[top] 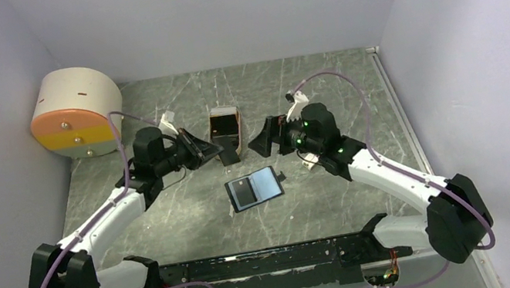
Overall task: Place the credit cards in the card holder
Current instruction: Pick up the credit card from the storage box, then insert the credit card into the card holder.
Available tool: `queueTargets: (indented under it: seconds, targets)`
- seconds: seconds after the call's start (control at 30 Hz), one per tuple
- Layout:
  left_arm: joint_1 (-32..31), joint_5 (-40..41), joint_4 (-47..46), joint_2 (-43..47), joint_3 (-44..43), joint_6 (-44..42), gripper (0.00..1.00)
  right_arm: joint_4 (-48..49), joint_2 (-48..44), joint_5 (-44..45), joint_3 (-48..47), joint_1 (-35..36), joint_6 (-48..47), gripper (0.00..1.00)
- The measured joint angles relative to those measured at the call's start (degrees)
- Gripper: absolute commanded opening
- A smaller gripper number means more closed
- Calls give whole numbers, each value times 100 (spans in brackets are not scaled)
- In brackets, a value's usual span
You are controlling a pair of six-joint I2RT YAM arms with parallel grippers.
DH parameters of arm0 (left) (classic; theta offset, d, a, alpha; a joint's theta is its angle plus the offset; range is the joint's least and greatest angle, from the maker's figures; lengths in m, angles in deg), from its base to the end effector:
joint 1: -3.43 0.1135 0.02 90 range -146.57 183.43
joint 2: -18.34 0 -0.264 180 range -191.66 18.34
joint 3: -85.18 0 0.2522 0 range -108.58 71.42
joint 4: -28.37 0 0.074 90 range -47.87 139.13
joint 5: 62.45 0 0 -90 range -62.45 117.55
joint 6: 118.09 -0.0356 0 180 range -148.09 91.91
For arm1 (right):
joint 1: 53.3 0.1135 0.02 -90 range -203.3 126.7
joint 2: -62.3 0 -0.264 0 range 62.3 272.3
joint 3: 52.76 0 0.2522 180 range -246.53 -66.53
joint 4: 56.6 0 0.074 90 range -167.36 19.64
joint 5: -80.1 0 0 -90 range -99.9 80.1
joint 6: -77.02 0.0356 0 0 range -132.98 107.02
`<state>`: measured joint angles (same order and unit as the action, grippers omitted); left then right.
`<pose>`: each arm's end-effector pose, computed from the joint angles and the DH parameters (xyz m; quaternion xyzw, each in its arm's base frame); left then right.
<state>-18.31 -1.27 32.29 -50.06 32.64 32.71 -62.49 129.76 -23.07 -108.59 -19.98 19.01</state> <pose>0.2392 -0.1139 0.2544 -0.1300 0.7946 -0.5204 0.2844 0.2207 0.1548 0.2738 -0.0771 0.8004 0.3948 0.4445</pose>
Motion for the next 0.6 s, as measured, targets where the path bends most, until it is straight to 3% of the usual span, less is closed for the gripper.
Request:
queueTargets:
  seconds: [0.07,0.3,0.4,0.6]
  targets:
    - [-208,107,129,0,133,-28,9,-313,92,103,0,0,-109,97]
    - [-726,494,662,-269,179,-61,9,-968,343,402,37,0,-341,53]
    - [-981,675,699,-468,192,-52,9,-942,417,352,221,0,-380,40]
    - [-1392,828,496,-1064,297,7,9,-907,874,107,487,0,-376,36]
